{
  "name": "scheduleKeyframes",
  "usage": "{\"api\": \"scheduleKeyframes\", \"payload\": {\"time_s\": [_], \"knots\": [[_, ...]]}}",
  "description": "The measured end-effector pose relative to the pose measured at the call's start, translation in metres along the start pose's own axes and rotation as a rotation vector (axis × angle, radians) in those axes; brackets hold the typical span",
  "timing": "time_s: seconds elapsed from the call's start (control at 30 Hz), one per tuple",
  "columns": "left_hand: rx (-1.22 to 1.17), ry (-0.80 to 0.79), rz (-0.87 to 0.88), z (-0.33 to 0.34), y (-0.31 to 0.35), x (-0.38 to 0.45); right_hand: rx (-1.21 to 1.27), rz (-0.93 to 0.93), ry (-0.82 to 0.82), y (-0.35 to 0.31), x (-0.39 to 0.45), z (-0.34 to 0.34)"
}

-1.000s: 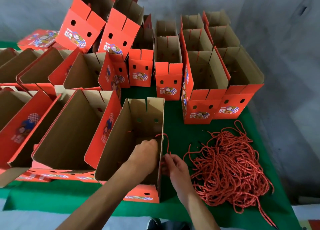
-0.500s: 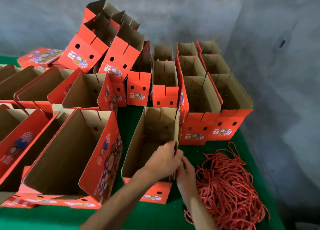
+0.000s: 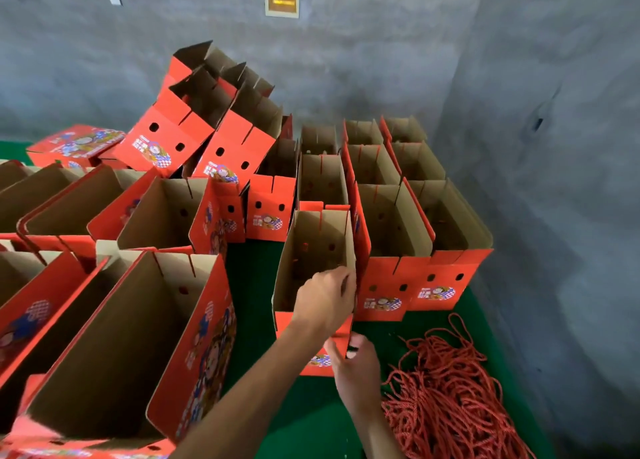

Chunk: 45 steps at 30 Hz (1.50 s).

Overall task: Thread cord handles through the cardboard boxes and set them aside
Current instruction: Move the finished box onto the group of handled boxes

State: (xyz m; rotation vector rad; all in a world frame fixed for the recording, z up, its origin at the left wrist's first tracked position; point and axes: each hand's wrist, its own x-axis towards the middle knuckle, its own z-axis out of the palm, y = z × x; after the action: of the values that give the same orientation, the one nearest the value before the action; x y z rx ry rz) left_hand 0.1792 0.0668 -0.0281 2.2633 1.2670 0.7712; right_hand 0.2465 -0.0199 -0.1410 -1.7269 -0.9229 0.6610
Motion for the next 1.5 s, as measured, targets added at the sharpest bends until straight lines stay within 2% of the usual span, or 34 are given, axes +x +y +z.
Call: {"api": "scheduleKeyframes", "payload": {"time_s": [0.1,0.17,0.23,0.3,0.37,0.47,0.57,0.7,0.83,0.93,1.03,1.13,1.2,1.33,1.5], "knots": [[0.294,0.205,0.189,-0.001,-0.023,-0.022,-0.194,0.062,-0.025,0.011,0.012,-0.006],[0.392,0.266,0.133,0.003,-0.038,-0.031,-0.185,0.092,-0.079,0.011,0.016,-0.005],[0.334,0.218,-0.074,0.009,-0.049,-0.032,-0.204,0.012,-0.13,0.004,0.017,0.001],[0.156,0.175,-0.19,0.014,-0.055,-0.028,-0.322,-0.14,-0.184,-0.005,0.017,0.01],[0.031,0.168,-0.161,0.017,-0.059,-0.018,-0.525,-0.291,-0.179,-0.009,0.016,0.02],[0.013,0.139,-0.115,0.02,-0.065,-0.002,-0.69,-0.369,-0.088,-0.01,0.013,0.035],[0.005,0.074,-0.103,0.022,-0.07,0.016,-0.829,-0.355,-0.048,-0.007,0.013,0.053],[0.046,-0.007,-0.022,0.01,-0.079,0.036,-0.868,-0.312,-0.06,-0.008,0.03,0.068],[0.151,0.009,-0.07,-0.015,-0.076,0.044,-0.9,-0.302,-0.089,-0.012,0.059,0.077],[0.325,0.039,-0.2,-0.04,-0.068,0.041,-0.933,-0.295,-0.123,-0.016,0.083,0.081],[0.52,0.016,-0.422,-0.066,-0.067,0.03,-0.955,-0.302,-0.15,-0.019,0.103,0.083],[0.606,-0.019,-0.667,-0.084,-0.069,0.011,-0.968,-0.307,-0.188,-0.016,0.112,0.082],[0.584,-0.024,-0.762,-0.093,-0.073,-0.002,-0.962,-0.307,-0.201,-0.012,0.11,0.08],[0.537,-0.053,-0.738,-0.098,-0.086,-0.017,-1.014,-0.27,-0.249,0.008,0.095,0.07],[0.53,-0.099,-0.658,-0.1,-0.077,-0.019,-1.099,-0.016,-0.427,0.042,0.071,0.038]]}}
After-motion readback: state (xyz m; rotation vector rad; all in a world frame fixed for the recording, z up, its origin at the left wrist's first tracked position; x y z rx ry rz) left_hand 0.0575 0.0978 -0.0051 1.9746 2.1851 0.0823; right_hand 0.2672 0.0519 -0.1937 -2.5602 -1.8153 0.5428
